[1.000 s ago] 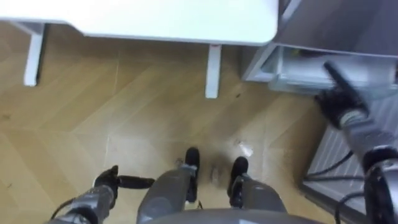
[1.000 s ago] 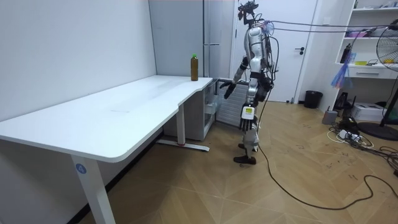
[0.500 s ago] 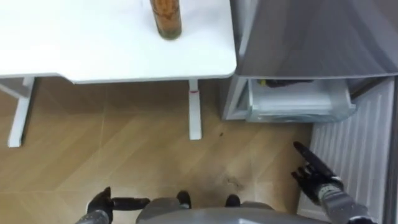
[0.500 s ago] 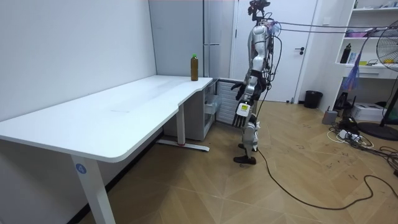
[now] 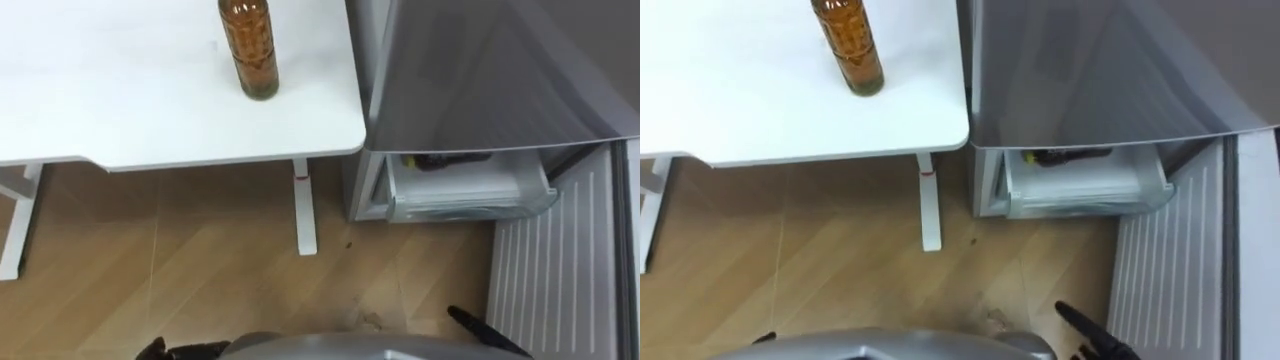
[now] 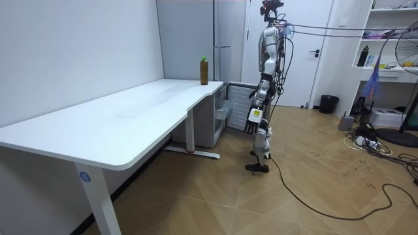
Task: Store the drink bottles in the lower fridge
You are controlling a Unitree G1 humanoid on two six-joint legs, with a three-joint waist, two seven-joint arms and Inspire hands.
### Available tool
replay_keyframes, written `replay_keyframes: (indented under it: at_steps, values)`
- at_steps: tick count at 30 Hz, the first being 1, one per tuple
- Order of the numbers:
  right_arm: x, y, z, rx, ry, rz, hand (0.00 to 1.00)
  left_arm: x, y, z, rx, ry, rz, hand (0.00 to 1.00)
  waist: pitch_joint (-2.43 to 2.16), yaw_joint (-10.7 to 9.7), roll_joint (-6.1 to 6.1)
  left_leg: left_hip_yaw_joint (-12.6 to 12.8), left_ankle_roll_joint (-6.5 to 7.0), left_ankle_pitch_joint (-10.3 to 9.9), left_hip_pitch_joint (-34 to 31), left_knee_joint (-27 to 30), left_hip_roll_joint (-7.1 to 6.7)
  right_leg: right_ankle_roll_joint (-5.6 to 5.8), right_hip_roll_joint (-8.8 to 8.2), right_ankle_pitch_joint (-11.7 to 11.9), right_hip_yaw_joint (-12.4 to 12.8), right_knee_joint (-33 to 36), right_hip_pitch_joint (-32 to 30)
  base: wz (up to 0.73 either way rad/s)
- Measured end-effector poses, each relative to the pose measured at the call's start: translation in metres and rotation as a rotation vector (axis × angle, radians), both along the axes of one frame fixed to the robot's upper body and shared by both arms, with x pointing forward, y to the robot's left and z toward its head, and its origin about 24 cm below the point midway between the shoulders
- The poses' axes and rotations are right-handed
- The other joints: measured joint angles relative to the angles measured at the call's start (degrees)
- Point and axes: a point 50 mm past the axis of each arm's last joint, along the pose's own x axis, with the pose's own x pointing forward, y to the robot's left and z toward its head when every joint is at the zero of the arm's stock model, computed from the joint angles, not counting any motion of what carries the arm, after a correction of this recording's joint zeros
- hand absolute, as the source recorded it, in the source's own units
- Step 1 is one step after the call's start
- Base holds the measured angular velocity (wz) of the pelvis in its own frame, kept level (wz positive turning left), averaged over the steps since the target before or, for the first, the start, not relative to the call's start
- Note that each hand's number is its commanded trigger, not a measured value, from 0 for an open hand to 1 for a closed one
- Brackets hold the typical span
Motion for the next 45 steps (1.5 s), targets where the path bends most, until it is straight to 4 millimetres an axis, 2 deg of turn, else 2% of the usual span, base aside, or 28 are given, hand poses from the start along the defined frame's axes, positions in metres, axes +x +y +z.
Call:
replay_keyframes:
  at_steps: [1,4,6,9,14,19,23,28,30,34,38,45]
  values:
    - [-0.002,0.001,0.000,-0.006,0.019,0.058,0.00,-0.004,-0.001,0.000,-0.002,0.013,0.000,0.00,-0.13,0.04,0.09,-0.16,0.03,-0.21,0.06,0.03,-0.04,0.07,-0.02,-0.13,-0.07,0.02,0.28,0.00]
    - [-0.004,0.002,-0.001,-0.034,0.077,0.239,0.00,-0.010,-0.001,-0.001,-0.007,0.039,0.011,0.00,-0.15,0.15,0.09,-0.29,0.06,-0.25,0.41,0.07,-0.12,0.16,-0.08,-0.22,-0.06,-0.03,0.58,0.01]
    - [-0.003,0.001,-0.001,-0.049,0.103,0.305,0.00,-0.013,-0.003,-0.002,-0.013,0.051,0.017,0.00,-0.17,0.40,-0.26,-0.26,0.05,-0.28,0.47,0.06,-0.10,0.16,-0.06,-0.22,-0.06,-0.08,0.69,0.00]
    - [0.003,0.001,-0.001,-0.063,0.122,0.390,0.00,-0.017,-0.007,-0.003,-0.031,0.073,0.033,0.00,-0.24,0.48,-0.12,-0.25,0.02,-0.31,0.62,0.12,-0.06,0.15,-0.02,-0.23,-0.11,-0.08,0.82,0.00]
    - [0.001,0.001,-0.001,-0.064,0.137,0.414,0.00,-0.020,-0.008,-0.003,-0.030,0.081,0.068,0.00,-0.29,1.79,-0.18,-1.22,0.01,-0.38,0.60,0.46,-0.13,0.10,-0.09,-0.26,-0.90,-0.16,1.32,0.08]
    - [0.002,-0.002,0.000,-0.081,0.145,0.438,0.00,-0.011,0.007,0.002,0.066,0.042,0.205,0.00,-0.28,3.06,0.08,-2.15,-0.07,-0.42,0.51,0.71,-0.20,0.00,-0.05,-0.36,-1.80,-0.71,2.05,0.09]
    - [0.003,-0.005,0.000,-0.097,0.154,0.483,0.00,-0.003,0.015,0.006,0.130,0.011,0.292,0.00,-0.24,3.31,0.28,-2.46,-0.07,-0.42,0.58,0.79,-0.29,0.02,-0.15,-0.42,-2.37,-0.63,2.62,0.09]
    - [0.009,-0.004,0.000,-0.108,0.146,0.516,0.00,0.029,0.038,0.025,0.234,-0.172,0.513,0.00,-0.36,4.35,0.28,-4.36,-0.10,-0.43,0.54,1.16,-0.59,0.02,-0.27,-0.61,-3.76,-0.87,3.19,0.14]
    - [0.010,-0.004,0.001,-0.119,0.150,0.531,0.00,0.041,0.046,0.034,0.284,-0.240,0.549,0.00,-0.39,4.79,0.38,-4.60,-0.10,-0.43,0.68,1.20,-0.66,0.05,-0.35,-0.63,-4.13,-0.87,3.50,0.09]
    - [0.018,-0.001,0.001,-0.133,0.114,0.568,0.00,0.063,0.058,0.054,0.391,-0.363,0.588,0.00,-0.40,4.96,0.39,-4.90,-0.09,-0.44,0.76,1.23,-0.70,0.06,-0.36,-0.64,-4.21,-0.85,3.72,0.02]
    - [0.021,-0.001,0.001,-0.153,0.099,0.603,0.00,0.076,0.063,0.069,0.452,-0.443,0.617,0.00,-0.42,4.86,0.38,-5.18,-0.09,-0.45,0.38,1.58,-0.78,0.06,-0.37,-0.65,-4.23,-0.75,3.66,0.02]
    - [0.018,-0.002,0.002,-0.169,0.078,0.625,0.00,0.109,0.072,0.114,0.538,-0.694,0.638,0.00,-0.68,4.83,-0.04,-5.58,-0.07,-0.44,-0.04,1.59,-0.97,0.11,-0.48,-0.80,-4.33,-0.72,3.24,0.03]
